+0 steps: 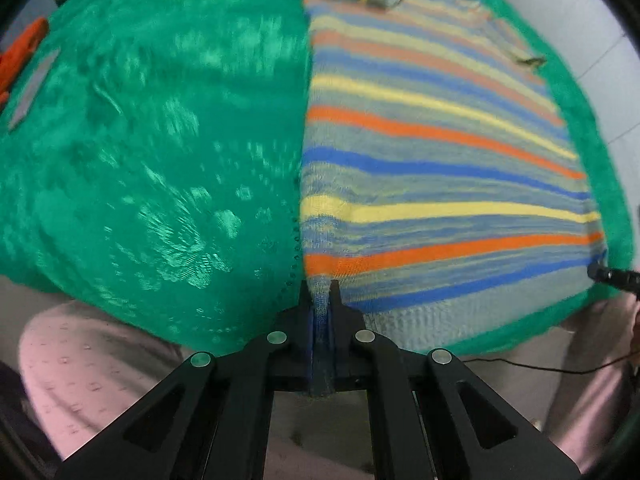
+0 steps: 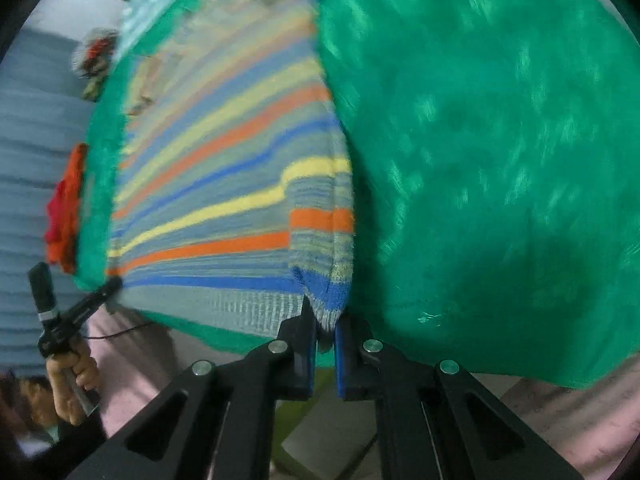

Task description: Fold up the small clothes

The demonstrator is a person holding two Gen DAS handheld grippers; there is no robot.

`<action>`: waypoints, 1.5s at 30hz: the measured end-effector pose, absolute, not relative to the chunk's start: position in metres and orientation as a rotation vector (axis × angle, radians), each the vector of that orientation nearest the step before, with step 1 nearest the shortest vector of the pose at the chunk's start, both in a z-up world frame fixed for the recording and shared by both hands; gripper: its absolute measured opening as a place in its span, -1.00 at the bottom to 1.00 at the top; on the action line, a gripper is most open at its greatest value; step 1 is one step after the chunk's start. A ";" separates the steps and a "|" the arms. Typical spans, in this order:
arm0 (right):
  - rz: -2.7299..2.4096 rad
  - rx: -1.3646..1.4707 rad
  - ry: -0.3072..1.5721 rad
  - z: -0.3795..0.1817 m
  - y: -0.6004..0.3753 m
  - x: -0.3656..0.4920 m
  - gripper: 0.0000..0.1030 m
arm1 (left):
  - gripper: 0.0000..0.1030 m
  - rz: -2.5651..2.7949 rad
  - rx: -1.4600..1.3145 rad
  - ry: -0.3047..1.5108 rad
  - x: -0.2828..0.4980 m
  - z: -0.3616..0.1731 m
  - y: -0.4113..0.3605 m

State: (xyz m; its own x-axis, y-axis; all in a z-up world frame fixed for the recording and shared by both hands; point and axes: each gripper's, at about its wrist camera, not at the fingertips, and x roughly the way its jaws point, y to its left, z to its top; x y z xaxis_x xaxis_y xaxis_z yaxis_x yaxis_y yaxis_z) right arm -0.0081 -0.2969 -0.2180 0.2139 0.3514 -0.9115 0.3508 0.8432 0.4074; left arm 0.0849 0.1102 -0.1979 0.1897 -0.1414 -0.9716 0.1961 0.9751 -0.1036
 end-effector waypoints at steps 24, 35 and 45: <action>0.117 -0.344 0.960 -0.102 -0.328 0.171 0.35 | 0.78 -0.268 0.010 0.923 0.159 -0.151 0.006; 0.199 -0.240 1.022 -0.191 -0.310 0.308 -0.92 | 0.95 -0.194 0.145 0.912 0.138 -0.194 -0.002; -0.333 0.534 0.805 -0.139 -0.569 0.200 -0.93 | 0.97 -0.175 0.161 0.903 0.139 -0.203 -0.010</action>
